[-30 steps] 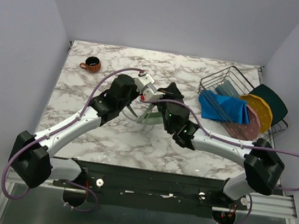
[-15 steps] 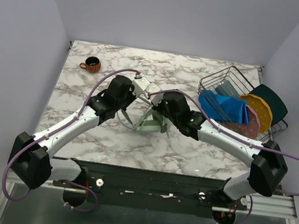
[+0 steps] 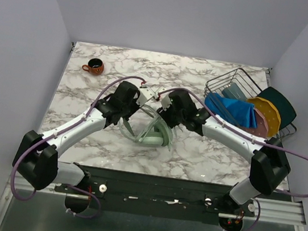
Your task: Wrap the headphones
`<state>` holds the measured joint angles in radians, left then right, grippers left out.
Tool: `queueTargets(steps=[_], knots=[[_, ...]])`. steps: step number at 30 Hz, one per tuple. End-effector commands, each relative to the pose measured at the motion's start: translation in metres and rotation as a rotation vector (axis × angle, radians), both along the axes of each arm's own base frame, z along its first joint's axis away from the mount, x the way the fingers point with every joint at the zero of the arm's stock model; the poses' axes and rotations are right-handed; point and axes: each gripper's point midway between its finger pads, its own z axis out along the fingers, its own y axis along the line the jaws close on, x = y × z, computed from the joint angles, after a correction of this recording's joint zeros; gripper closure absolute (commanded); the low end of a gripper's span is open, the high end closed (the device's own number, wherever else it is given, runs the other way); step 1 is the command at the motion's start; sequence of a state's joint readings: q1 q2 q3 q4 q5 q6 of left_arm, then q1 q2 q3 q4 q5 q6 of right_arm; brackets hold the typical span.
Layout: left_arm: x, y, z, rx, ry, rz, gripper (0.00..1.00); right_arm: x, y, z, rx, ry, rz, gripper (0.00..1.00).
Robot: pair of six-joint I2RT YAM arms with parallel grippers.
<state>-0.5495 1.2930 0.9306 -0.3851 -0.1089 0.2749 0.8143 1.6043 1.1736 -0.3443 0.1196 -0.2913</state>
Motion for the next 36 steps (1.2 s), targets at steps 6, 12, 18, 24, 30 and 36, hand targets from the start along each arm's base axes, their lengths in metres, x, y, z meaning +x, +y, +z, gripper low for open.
queueTargets(steps=[6,12,18,24,30,36], knots=[[-0.029,-0.054,0.010,-0.113,0.029,-0.303,1.00,-0.011,-0.020,-0.009,-0.092,0.144,0.099,0.29],[-0.038,-0.062,0.015,-0.162,0.057,-0.342,1.00,-0.016,-0.014,-0.005,-0.051,0.141,0.174,0.28],[-0.036,-0.061,0.022,-0.203,0.062,-0.329,1.00,-0.019,-0.027,0.007,-0.019,0.032,0.185,0.28],[-0.009,-0.046,0.030,-0.171,-0.019,-0.208,1.00,-0.004,-0.030,0.070,0.155,-0.203,0.107,0.28],[-0.002,-0.045,0.024,-0.194,-0.012,-0.154,1.00,-0.010,-0.027,0.061,0.162,-0.197,0.138,0.28],[0.027,-0.015,0.033,-0.206,-0.099,-0.006,1.00,-0.013,-0.026,0.060,0.220,-0.177,0.101,0.28]])
